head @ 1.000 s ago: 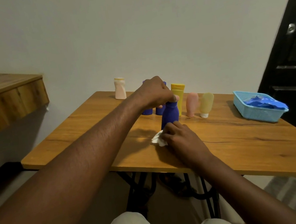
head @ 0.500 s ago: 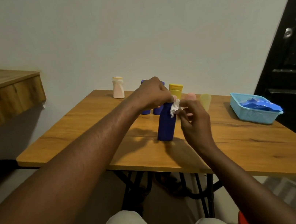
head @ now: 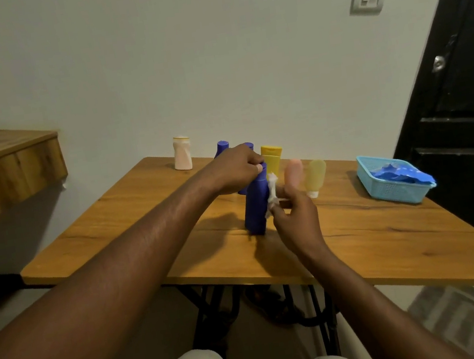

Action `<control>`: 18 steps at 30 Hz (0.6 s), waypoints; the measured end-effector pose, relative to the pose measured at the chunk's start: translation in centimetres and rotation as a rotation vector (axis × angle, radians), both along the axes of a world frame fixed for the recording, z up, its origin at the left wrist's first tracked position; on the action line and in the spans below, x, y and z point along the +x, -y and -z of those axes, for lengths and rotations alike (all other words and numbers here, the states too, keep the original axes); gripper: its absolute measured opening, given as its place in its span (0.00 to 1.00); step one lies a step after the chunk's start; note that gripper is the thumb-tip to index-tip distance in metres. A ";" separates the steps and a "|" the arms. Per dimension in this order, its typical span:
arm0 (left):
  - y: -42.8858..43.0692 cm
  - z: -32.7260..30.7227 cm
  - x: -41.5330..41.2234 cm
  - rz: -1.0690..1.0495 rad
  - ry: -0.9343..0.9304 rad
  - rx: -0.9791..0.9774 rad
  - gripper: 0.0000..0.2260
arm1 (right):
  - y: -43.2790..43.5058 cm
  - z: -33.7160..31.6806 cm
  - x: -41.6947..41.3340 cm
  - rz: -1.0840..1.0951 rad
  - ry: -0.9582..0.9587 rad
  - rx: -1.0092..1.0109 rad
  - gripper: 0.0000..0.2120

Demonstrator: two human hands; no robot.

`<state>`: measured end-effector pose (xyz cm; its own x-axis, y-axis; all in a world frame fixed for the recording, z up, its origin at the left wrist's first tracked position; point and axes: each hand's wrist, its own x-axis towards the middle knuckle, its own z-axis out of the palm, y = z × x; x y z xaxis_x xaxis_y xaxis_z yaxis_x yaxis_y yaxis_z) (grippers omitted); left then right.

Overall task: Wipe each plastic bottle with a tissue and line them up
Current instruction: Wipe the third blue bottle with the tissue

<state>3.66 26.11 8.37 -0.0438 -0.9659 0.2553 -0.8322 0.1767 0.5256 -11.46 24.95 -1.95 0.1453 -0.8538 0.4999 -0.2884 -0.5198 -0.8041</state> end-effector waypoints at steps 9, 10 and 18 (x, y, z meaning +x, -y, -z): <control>0.2 0.3 -0.4 -0.020 -0.022 -0.035 0.11 | -2.7 1.2 1.8 -0.096 -0.069 0.089 0.17; 0.1 0.3 -0.4 -0.022 -0.033 -0.040 0.10 | -3.1 1.8 1.8 -0.108 -0.077 0.102 0.20; -0.1 -0.2 0.0 -0.022 -0.070 -0.080 0.10 | -3.9 0.6 2.8 -0.124 -0.046 0.003 0.33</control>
